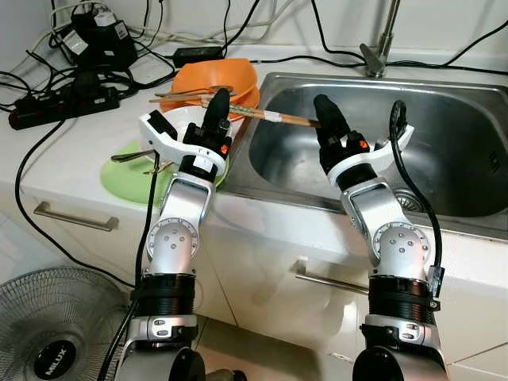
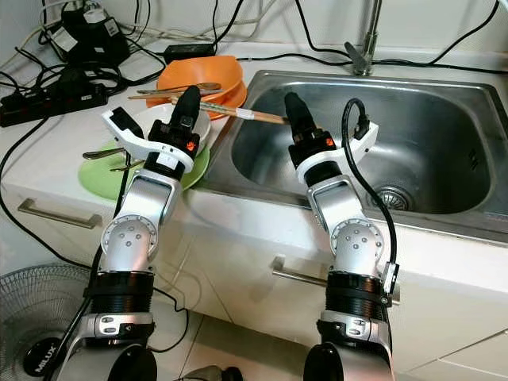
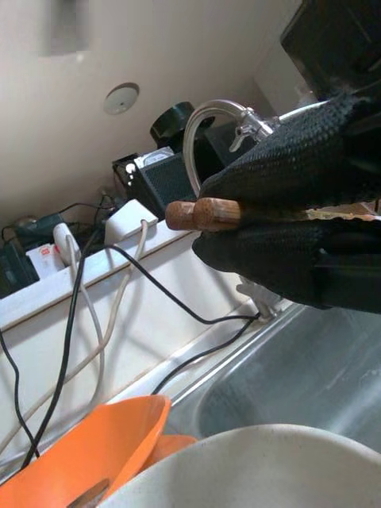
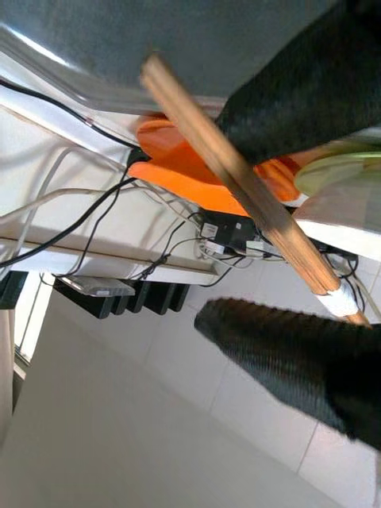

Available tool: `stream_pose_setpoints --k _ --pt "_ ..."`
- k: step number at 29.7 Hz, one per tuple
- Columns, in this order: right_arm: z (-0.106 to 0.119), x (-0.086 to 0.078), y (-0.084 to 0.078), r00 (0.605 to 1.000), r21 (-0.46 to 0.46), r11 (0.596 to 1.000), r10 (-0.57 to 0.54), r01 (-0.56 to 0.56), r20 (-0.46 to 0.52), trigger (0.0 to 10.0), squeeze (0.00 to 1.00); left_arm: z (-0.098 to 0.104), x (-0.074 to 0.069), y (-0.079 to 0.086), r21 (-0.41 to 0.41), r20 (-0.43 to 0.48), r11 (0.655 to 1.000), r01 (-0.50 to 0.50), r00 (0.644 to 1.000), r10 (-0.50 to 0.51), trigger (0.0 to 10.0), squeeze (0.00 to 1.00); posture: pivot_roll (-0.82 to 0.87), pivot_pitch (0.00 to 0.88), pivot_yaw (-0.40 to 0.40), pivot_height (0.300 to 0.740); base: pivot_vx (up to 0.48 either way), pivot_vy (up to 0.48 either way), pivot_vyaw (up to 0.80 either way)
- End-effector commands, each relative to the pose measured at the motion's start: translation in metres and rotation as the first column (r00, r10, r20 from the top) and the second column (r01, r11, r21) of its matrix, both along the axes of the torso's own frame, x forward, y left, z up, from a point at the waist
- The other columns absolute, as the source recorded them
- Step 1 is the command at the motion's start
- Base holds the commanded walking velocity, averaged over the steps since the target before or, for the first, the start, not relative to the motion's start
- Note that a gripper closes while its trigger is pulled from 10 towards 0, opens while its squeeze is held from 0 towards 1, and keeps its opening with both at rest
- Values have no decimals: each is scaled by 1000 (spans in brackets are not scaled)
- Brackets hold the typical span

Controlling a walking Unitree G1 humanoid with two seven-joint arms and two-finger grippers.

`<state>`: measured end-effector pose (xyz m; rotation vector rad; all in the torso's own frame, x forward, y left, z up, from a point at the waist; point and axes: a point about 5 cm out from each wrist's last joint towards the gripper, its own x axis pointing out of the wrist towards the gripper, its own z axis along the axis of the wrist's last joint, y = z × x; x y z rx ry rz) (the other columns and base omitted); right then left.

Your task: Kitchen organization

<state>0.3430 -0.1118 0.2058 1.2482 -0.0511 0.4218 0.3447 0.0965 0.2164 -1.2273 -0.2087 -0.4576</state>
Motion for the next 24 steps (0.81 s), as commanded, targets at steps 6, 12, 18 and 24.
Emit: stream_pose_setpoints --k 6,12,18,24 --pt "19 -2 37 994 79 992 97 -101 50 0 0 -2 -5 -44 -136 -40 986 93 994 -99 0 0 -100 68 137 740 0 0 0" --pt "19 -2 40 994 77 991 102 -106 47 0 0 -3 -4 -46 -138 -49 986 94 994 -102 0 0 -99 68 137 740 0 0 0" --pt "20 -2 41 994 76 992 102 -106 49 0 0 -4 -5 -49 -142 -55 984 109 992 -118 0 0 -99 65 140 740 0 0 0" --pt "21 -2 40 994 76 992 98 -101 53 0 0 -5 -8 -54 -145 -56 978 147 986 -157 0 0 -100 63 140 740 0 0 0"
